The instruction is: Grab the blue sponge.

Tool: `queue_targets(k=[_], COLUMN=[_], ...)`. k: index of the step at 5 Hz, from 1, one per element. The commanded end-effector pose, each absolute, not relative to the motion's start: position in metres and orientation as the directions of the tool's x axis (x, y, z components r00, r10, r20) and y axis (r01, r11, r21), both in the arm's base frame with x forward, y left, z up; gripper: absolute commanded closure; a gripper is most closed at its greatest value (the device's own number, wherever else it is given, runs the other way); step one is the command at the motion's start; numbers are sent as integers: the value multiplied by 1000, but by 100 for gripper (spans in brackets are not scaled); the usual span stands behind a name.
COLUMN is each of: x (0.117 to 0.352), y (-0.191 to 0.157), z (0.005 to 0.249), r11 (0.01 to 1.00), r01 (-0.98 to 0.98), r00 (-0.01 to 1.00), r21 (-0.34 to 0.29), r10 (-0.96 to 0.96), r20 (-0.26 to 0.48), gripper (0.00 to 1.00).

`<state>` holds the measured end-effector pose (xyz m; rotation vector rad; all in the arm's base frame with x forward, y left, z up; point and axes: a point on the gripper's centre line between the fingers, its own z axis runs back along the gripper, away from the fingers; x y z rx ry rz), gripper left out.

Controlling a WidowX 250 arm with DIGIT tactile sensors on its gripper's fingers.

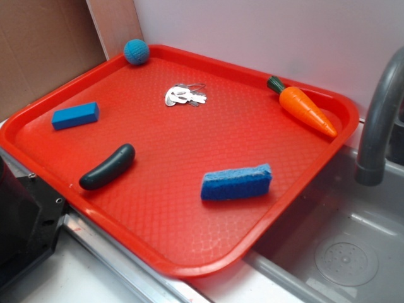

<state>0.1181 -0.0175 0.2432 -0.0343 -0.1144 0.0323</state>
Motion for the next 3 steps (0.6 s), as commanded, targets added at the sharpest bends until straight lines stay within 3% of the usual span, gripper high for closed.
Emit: queue_targets(k=[1,2,3], x=[118,118,156], y=[-17,-17,-30], z=[243,243,221], r11=[999,999,997], r01=[-30,-30,45], r00=[993,993,995], r21=[-36,-36,-64], r10=[34,34,-39], r20=[114,114,87], gripper=[0,0,0])
